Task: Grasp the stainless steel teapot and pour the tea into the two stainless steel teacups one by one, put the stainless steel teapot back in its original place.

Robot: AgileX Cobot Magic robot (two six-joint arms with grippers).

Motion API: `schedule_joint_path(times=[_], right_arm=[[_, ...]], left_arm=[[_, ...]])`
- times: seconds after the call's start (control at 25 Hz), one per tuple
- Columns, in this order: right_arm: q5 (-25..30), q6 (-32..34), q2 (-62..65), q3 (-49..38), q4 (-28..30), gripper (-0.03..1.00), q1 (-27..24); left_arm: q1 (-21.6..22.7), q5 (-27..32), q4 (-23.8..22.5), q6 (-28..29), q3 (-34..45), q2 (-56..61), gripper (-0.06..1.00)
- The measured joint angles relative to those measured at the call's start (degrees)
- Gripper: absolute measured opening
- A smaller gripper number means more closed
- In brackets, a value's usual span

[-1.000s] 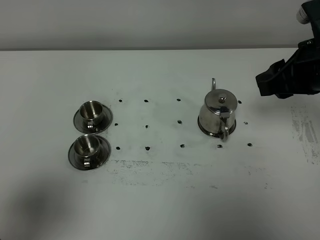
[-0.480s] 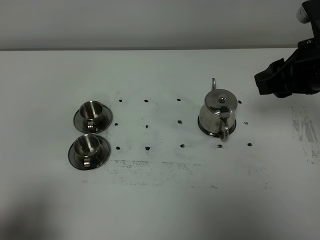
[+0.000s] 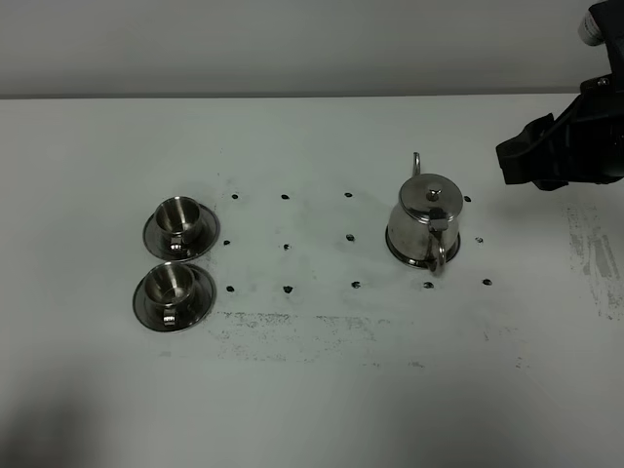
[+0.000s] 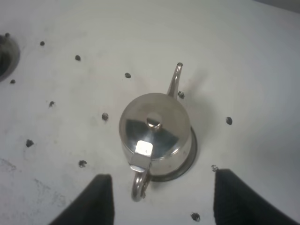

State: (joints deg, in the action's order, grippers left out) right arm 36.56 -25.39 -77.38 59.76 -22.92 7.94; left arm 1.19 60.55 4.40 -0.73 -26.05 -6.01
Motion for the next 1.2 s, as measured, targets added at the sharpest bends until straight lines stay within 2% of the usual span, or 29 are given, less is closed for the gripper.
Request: schedule_joint_path(times=[0.16, 0.8, 0.92, 1.04, 1.2], right_arm=[[-0.8, 0.0, 0.0, 0.0, -0.3, 0.47, 0.0], [-1.0, 0.0, -0.9, 0.0, -2.6, 0.47, 0.1], [-1.0, 0.3, -0.9, 0.0, -2.8, 0.46, 1.9], [-1.2, 0.8, -0.9, 0.0, -2.6, 0.45, 5.9], [-2.7, 4.3, -1.9, -0.7, 1.1, 0.42, 10.0]], left_arm=[[3.1, 0.1, 0.0, 0.0, 0.0, 5.4, 0.59], [3.2, 0.1, 0.0, 0.0, 0.0, 6.4, 0.59], [3.2, 0.1, 0.0, 0.0, 0.0, 6.4, 0.59], [3.2, 0.1, 0.0, 0.0, 0.0, 6.4, 0.59], [3.2, 0.1, 0.0, 0.0, 0.0, 6.4, 0.59]])
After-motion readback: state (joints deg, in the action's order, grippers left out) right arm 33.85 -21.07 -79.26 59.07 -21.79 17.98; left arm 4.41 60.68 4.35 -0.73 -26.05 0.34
